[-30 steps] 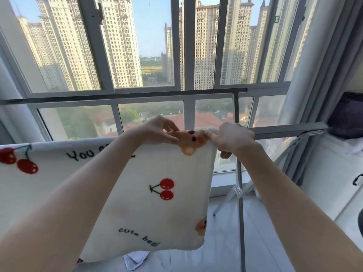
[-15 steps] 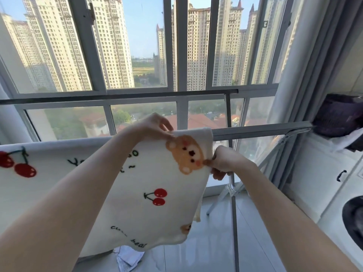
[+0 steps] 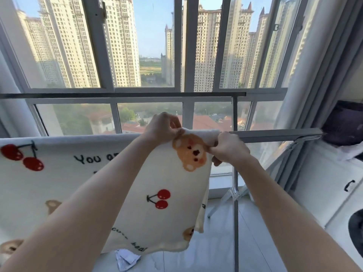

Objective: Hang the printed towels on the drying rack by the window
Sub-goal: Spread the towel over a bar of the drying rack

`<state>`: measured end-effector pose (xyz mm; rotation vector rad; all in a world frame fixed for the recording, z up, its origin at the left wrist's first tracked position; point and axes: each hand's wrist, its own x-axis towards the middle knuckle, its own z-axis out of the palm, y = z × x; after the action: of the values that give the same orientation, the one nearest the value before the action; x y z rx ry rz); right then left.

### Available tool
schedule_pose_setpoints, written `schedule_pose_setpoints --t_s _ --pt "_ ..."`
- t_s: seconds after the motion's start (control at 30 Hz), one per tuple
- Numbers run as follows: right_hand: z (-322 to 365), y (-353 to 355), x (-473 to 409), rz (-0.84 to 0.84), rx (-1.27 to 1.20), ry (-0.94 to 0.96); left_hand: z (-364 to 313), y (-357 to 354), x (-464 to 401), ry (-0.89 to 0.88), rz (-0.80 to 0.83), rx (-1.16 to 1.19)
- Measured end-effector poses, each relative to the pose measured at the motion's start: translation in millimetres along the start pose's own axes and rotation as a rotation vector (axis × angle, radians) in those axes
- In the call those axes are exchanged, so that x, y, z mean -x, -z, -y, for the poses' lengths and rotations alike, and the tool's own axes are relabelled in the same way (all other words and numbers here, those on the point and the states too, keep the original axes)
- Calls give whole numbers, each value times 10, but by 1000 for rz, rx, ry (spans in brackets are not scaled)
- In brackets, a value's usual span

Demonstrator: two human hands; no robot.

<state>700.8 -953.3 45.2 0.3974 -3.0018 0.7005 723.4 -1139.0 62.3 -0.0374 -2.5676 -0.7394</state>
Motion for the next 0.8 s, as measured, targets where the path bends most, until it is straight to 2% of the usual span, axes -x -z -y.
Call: schedule_pose_setpoints --t_s 0.1,0.27,0.33,0.53,0.67,0.8 --pt "-16 -42 -38 -92 -121 -13 -17 -17 -21 22 10 8" --pt "-33 204 -122 -437 -94 -6 17 8 -59 66 180 57" --pt "-47 288 -176 -494 -56 -9 20 16 -43 59 236 60" --pt "121 253 -197 -456 -85 154 88 158 14 53 205 32" --pt "412 67 -162 -327 -111 349 293 427 147 112 75 -69" --pt "800 -197 -140 -226 -106 546 670 868 456 271 -75 -177"
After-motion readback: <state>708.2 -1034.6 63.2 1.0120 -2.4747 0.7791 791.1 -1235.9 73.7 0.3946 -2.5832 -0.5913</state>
